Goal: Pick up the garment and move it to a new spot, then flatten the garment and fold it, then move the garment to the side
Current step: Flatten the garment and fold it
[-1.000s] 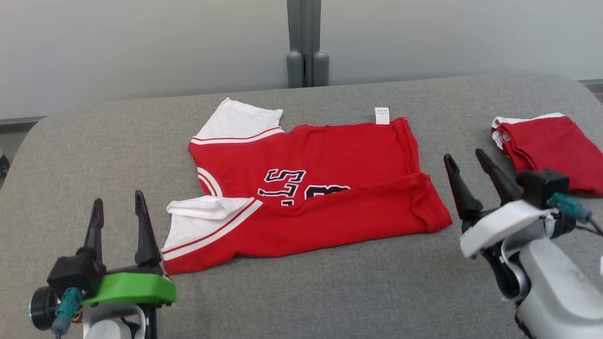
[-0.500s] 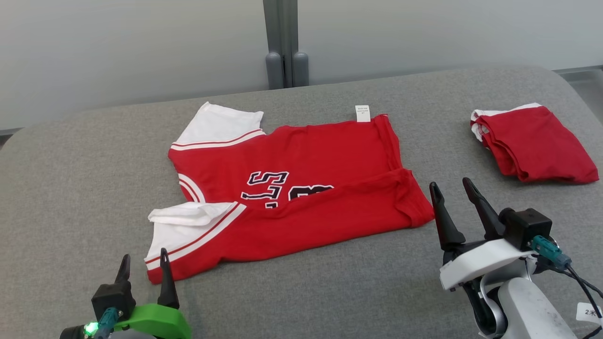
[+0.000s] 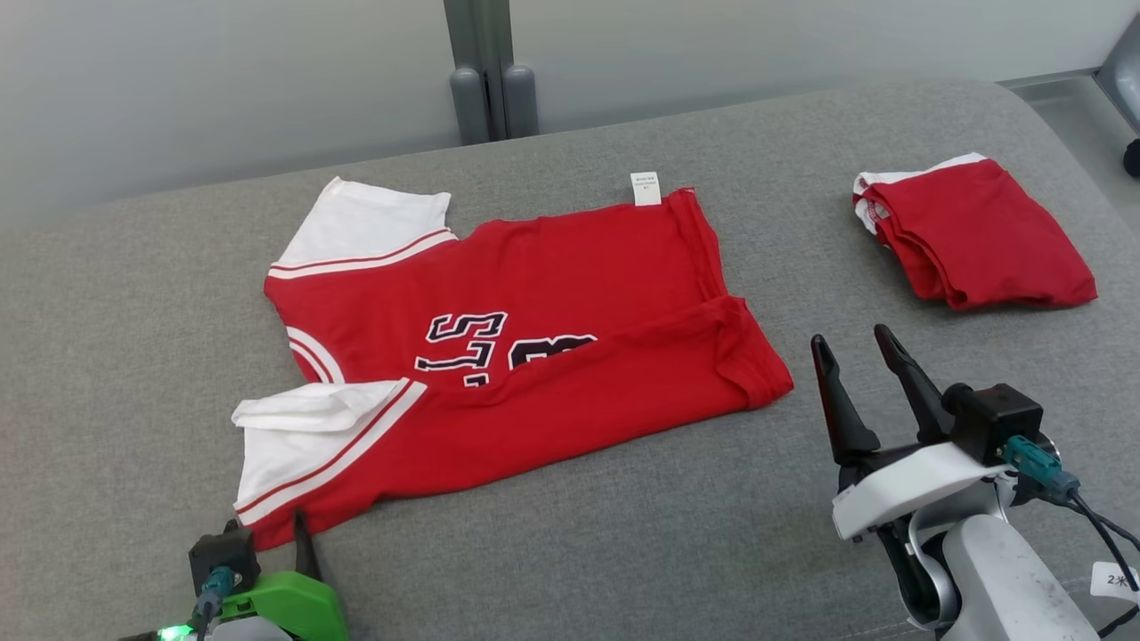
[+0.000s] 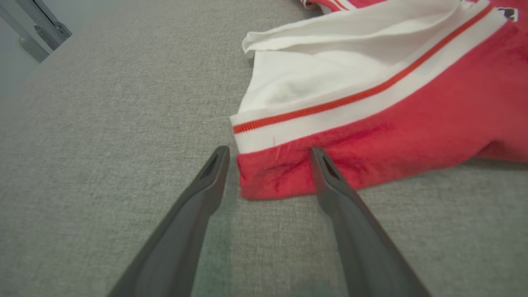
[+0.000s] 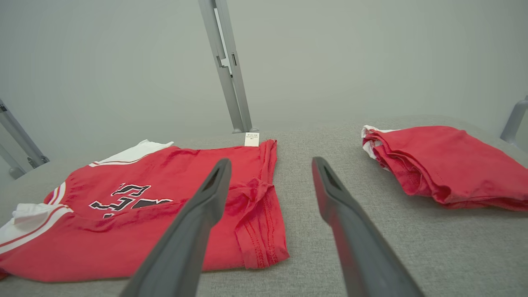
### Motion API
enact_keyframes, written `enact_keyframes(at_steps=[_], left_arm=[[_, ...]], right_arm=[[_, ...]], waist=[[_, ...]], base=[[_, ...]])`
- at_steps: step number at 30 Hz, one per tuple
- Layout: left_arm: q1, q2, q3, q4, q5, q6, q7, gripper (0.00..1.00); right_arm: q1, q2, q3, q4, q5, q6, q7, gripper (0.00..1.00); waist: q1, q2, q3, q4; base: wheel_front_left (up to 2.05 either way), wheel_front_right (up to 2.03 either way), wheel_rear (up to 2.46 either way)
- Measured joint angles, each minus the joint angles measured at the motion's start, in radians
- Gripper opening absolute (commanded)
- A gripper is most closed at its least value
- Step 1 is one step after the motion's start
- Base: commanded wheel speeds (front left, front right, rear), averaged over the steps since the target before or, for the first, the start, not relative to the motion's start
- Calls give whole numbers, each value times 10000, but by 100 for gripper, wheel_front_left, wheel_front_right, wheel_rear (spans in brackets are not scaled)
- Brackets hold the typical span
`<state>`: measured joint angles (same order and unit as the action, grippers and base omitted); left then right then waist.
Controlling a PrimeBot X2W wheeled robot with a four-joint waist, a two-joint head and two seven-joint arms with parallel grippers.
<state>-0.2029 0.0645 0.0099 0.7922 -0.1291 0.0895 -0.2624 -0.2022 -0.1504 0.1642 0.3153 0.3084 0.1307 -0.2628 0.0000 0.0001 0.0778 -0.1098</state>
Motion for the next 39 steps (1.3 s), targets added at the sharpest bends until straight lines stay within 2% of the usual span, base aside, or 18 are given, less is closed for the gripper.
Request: enact_keyframes(at_steps=[4,5,6,7,8,12,15,20,24,31,38,39], left_arm=[[-244,84,-44,387,44,-58,-27,100],[-291,98,-61,476,59,-107,-31,96],[-345,113,-84,552,71,-142,-31,48],[-392,119,-102,585,75,-184,-33,9],[-415,123,-115,583,81,-198,-31,0],[-451,107,-153,107,163,-272,-17,0],[-444,119,-236,-846,297,-251,-17,0],[-310,84,-826,-2575,869,-414,-17,0],[-191,33,-1267,-3248,1043,-514,-17,0],[-179,-48,-1902,-3350,1147,-732,-15,0],[-110,-56,-2096,-3127,1147,-803,-15,0],[-101,-58,-2104,-3074,1135,-803,-17,0]], right_arm=[[-48,-12,2,25,-29,0,2,100],[-48,-13,6,33,-31,0,2,100],[-48,-12,2,42,-33,0,2,100],[-48,-8,-6,71,-35,0,2,100],[-48,2,-17,107,-35,0,0,100],[-48,6,-17,543,-59,0,4,100],[-109,21,-102,1072,-240,0,199,100],[-587,190,-408,2219,-558,0,715,100],[-1127,351,-656,3285,-890,0,982,100],[-2023,301,-1423,5522,-1987,0,1085,100],[-2719,453,-2339,6938,-2470,8,1014,100],[-2781,477,-2332,7053,-2443,8,1011,94]], waist=[[0,0,124,-108],[0,0,142,-121],[0,0,161,-129],[0,0,171,-121],[0,0,171,-105],[-1,0,130,59],[0,0,92,244],[0,0,80,701],[0,0,146,1145],[0,0,333,1928],[0,0,342,2266],[0,0,334,2254]], base=[[0,0,0],[0,0,0],[0,0,0],[0,0,0],[0,0,0],[0,0,0],[0,0,0],[0,0,0],[0,0,0],[0,0,0],[0,0,0],[0,0,0]])
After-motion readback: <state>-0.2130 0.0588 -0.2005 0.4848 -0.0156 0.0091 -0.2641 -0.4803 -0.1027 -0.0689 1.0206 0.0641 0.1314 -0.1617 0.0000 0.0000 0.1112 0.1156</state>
